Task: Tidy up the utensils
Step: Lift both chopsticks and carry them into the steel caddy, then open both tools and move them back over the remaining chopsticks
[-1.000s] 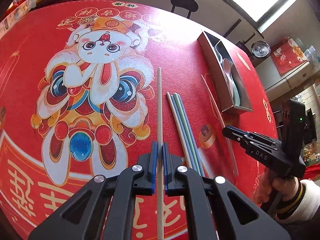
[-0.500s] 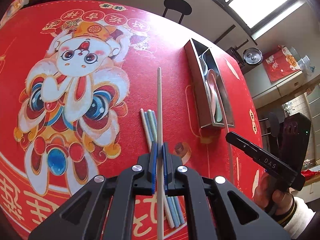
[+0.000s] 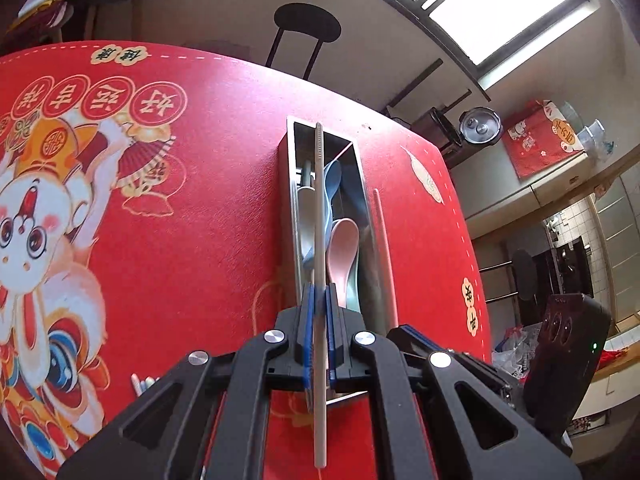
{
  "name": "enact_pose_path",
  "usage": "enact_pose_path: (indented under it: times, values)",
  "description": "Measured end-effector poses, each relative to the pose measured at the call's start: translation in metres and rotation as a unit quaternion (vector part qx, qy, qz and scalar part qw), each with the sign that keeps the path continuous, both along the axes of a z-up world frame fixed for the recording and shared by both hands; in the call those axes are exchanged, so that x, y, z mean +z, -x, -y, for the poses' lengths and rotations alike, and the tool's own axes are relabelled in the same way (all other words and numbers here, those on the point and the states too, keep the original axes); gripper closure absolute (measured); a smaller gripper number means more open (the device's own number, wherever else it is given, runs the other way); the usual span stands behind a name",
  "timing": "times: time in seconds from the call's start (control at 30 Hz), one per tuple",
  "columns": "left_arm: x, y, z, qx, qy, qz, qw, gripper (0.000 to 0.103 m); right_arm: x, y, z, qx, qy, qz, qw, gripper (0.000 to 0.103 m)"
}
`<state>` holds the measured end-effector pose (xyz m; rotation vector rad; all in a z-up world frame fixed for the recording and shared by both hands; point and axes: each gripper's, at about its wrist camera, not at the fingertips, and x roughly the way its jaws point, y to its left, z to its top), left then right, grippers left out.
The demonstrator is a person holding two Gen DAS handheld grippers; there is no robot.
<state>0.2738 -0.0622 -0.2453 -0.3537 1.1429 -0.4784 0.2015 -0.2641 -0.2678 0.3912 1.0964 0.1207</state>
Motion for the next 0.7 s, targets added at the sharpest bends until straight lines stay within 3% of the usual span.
enact_pose_path:
  times: [0.27,0.7]
  values:
    - [-0.019,-0.037,0.038,-0.016,-0.027,-0.011,0.9995,0.097,-0.014,-0.036,0.009,-0.009,0.021,-0.022,0.999,0.097]
    - [-0.04,-0.056,0.055,-0.042,-0.081,-0.023,0.9956,0.097,-0.024,-0.056,0.007,-0.011,0.028,-0.029,0.999,0.097]
